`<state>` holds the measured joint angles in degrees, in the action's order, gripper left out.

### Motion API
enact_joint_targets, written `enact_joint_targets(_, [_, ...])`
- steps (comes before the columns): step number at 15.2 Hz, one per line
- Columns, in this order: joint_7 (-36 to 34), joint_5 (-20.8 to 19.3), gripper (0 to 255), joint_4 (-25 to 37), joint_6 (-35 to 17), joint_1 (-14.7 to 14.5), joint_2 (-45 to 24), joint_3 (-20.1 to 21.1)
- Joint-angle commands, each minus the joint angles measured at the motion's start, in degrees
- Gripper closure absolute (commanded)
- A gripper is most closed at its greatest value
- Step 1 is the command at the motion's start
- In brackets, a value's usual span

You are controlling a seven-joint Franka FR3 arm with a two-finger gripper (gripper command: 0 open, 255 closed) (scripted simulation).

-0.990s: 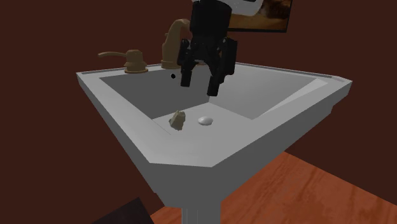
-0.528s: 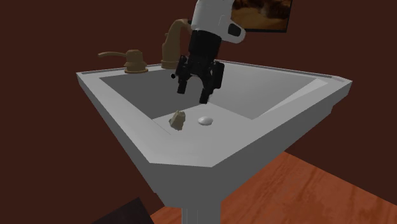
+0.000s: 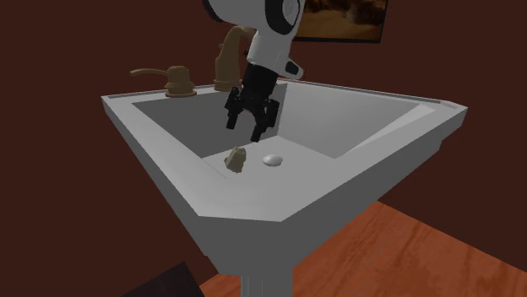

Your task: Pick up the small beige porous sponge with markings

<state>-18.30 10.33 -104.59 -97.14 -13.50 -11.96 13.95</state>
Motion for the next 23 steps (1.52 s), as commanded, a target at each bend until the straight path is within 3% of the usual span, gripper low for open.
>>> enact_joint_targets(1, [-0.02, 0.12, 0, 0.63, -0.75, -0.32, -1.58, 0.22])
enact_joint_targets(9, [0.58, -0.14, 0, -2.03, -5.22, -0.51, -3.46, 0.15])
enact_joint_targets(10, [0.57, -0.16, 255, -1.98, -5.25, -0.53, -3.55, 0.15])
enact_joint_targets(19, [0.58, -0.14, 255, -2.03, -5.22, -0.51, -3.47, 0.14])
enact_joint_targets(23, [0.23, 0.02, 255, -0.48, -2.51, -0.39, -2.26, 0.19])
